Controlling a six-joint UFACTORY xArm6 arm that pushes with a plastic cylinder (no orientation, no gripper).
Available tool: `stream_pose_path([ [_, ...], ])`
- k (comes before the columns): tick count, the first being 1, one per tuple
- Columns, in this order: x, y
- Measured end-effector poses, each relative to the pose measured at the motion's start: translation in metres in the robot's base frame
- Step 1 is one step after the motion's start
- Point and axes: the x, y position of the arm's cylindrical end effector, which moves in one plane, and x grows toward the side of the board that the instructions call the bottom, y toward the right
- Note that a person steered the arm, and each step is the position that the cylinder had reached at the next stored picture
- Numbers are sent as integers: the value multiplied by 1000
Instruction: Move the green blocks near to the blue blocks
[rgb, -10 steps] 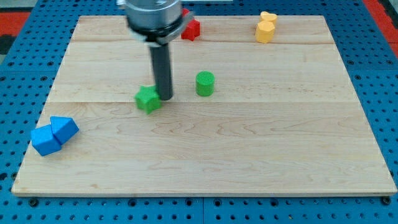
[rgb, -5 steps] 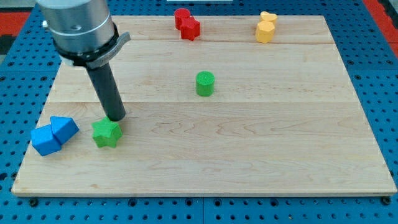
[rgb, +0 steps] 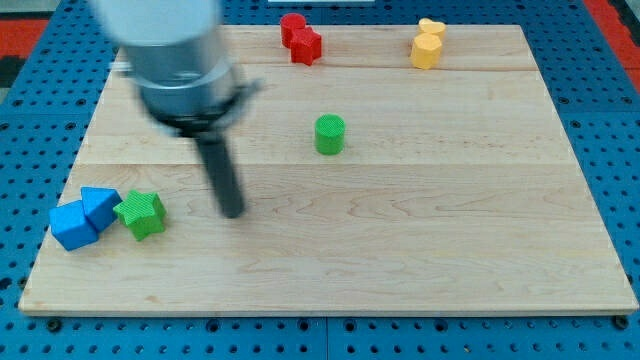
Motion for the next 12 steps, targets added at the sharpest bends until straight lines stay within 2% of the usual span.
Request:
stream_pose_path([
  [1,-28,110],
  [2,-81,147],
  [3,-113,130],
  [5,-51,-24],
  [7,-103,9],
  [8,-122,-41],
  [10,-38,-120],
  [11,-25,-145],
  [12,-45,-84],
])
